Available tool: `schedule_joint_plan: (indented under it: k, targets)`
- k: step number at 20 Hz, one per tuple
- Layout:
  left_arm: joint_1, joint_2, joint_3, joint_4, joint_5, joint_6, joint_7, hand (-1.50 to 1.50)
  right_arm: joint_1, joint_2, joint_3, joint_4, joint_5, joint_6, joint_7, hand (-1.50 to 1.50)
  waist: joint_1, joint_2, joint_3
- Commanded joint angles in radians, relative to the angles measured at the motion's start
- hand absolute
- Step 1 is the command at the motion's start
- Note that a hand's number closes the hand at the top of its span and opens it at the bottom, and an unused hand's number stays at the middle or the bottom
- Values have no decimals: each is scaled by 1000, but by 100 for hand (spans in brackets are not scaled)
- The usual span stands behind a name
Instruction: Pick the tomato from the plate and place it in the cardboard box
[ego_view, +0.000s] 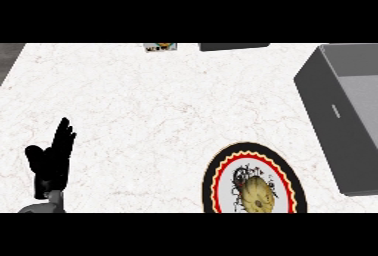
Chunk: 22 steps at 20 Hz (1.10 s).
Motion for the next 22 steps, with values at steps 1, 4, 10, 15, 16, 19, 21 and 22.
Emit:
schedule_joint_plan:
  k: [1, 4, 10, 15, 16, 19, 21, 22]
  targets:
    - [16, 19, 16, -16, 6, -6, -2, 0, 74, -31, -197, -63, -196, -36, -86, 150, 1, -1, -1]
    - [-15, -8, -5, -14, -16, 25, 7, 0, 106, -29, -342, -44, -349, -9, -134, 150, 4, 5, -1]
    - [17, -19, -26, -36, -16, 5, -5, 0, 141, -16, -694, 95, -594, 100, -294, 150, 23, 4, -2]
    - [-27, -37, -58, -8, -27, -15, -10, 0, 21, -85, -899, 342, -833, 310, -375, 150, 75, 19, -1]
    - [-97, -17, -43, -9, -35, 11, 66, 0, -10, -106, -922, 378, -867, 345, -354, 150, 78, 21, 0]
    - [-112, -10, -45, 18, -20, -35, 60, 0, -129, -171, -868, 540, -871, 400, -353, 150, 107, 26, 0]
    - [-48, -50, -62, 13, -49, 0, -16, 0, -188, -183, -829, 612, -839, 440, -380, 150, 109, 25, 0]
    - [-95, -61, -53, 58, -40, 1, -9, 0, -225, -194, -813, 665, -848, 461, -391, 150, 107, 26, 0]
